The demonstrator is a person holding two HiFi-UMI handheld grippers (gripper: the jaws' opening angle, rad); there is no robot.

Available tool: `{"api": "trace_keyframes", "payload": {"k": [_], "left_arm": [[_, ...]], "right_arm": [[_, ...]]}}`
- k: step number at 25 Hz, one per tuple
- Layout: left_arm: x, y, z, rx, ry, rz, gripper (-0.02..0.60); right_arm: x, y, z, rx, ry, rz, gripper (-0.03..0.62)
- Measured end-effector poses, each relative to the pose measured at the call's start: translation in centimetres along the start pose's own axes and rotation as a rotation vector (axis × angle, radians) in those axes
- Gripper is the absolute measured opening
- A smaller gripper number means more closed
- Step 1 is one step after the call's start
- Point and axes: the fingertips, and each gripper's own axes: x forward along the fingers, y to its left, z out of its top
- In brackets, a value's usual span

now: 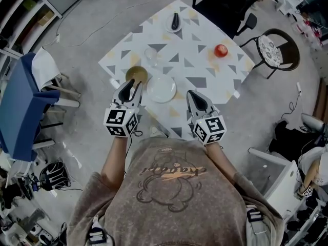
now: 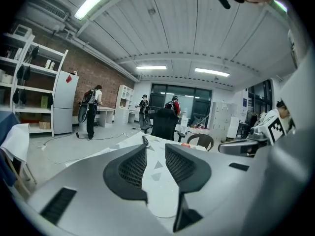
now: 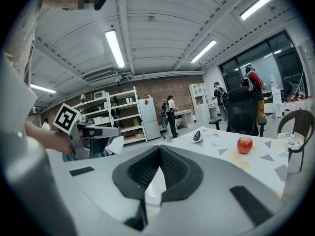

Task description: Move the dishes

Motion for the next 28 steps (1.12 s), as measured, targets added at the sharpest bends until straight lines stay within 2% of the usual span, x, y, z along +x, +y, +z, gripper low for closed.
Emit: {"api": "trace_keyframes", "payload": {"k": [4,10,16,28], "left_arm": [[-0.5,-0.9,-1.5,-0.007,-0.012,-0.019,0.109],[-0.9,-1.6,-3.7,0.023,0.016,-0.005,0.107],[-1.4,-1.9,-3.8,0.023,-0.019,0.012,0.044],[-2.1,-1.9,-4.3,0.048,0.001,0.039,0.021]], "right_arm": [[-0.4,-0.4,0.0,0.008,-0.005,-0.009,0.006],[-0.7,-0.9,-0.1,0.007,-0.004,-0.016,0.005],[-0.8,-1.1,-0.5,0.003,-0.004,-0.015,0.005],[-1.2,-0.9,-0.8,-0.007,-0.01,-0.012,0.003]]}}
